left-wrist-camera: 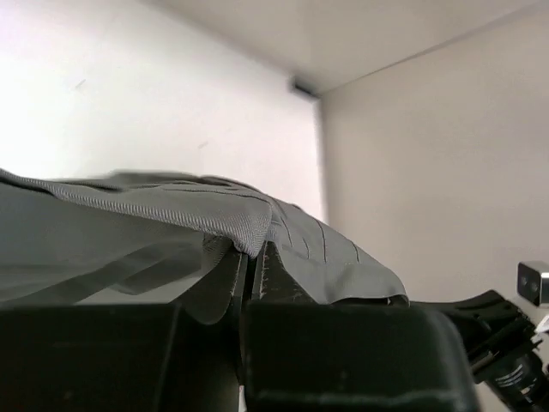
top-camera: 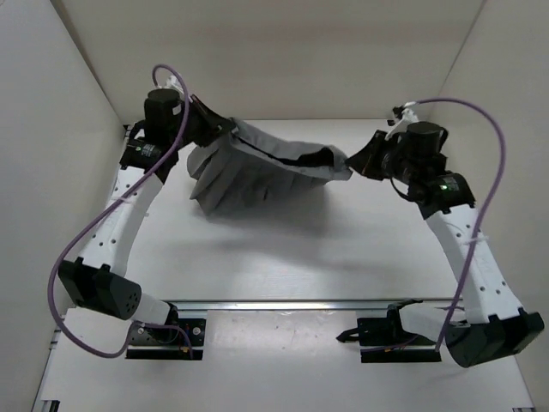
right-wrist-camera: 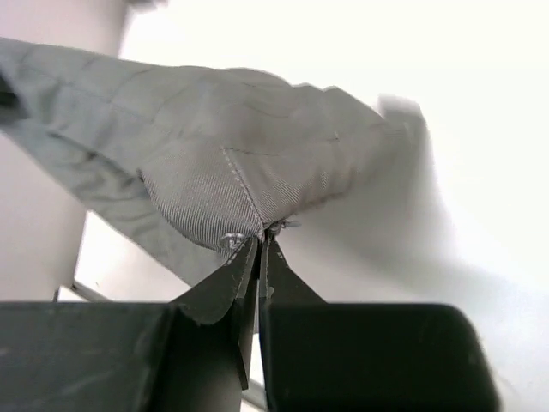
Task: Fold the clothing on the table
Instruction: Flatten the skirt out
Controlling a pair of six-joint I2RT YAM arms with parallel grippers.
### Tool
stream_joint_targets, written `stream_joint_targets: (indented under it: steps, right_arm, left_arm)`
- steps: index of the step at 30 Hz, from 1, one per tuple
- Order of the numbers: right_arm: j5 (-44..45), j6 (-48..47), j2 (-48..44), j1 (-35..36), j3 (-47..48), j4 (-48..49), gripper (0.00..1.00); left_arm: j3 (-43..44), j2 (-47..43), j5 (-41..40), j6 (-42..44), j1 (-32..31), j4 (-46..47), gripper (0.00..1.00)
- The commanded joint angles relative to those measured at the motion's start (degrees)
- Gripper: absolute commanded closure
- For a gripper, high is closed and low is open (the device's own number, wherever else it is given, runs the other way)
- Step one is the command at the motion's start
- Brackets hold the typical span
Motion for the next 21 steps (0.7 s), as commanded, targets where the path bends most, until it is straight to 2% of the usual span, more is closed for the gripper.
stream_joint_targets:
  steps: [1, 4, 8, 10, 13, 17, 21]
  right_arm:
    - [2.0, -4.4, -3.3, 0.0, 8.7, -5.8, 1.0]
    - [3.1, -5.1, -5.5, -0.3, 13.4, -7.2, 1.0]
    - [-2.1, -4.6, -6.5, -5.5, 18.3, -9.7, 1.0]
    - [-6.6, -4.7, -5.1, -6.6, 18.7, -9.9, 1.0]
    - [-7.7, -5.6, -0.6, -5.7, 19.9, -11.0, 1.0]
    - [-7.2, -7.4, 9.5, -4.1, 25.8, -9.9, 1.0]
    - [-7.9, -8.0, 20.0, -4.9, 42.3, -12.5, 1.0]
  left_arm:
    - [6.5, -3.9, 3.2, -4.9, 0.3, 1.5, 1.0]
    - [4.6, -9.4, 1.2, -7.4, 1.1, 3.4, 1.0]
    - [-0.7, -16.8, 0.8, -9.8, 3.0, 5.1, 1.0]
    - [-0.6, -17.0, 2.8, -9.4, 4.1, 4.2, 1.0]
    - [-0.5, -14.1, 4.2, -8.6, 4.7, 2.2, 1.0]
    - [-1.2, -7.4, 9.6, -8.9, 4.8, 5.8, 1.0]
    - [12.3, 3.4, 12.9, -8.2, 6.1, 4.3, 1.0]
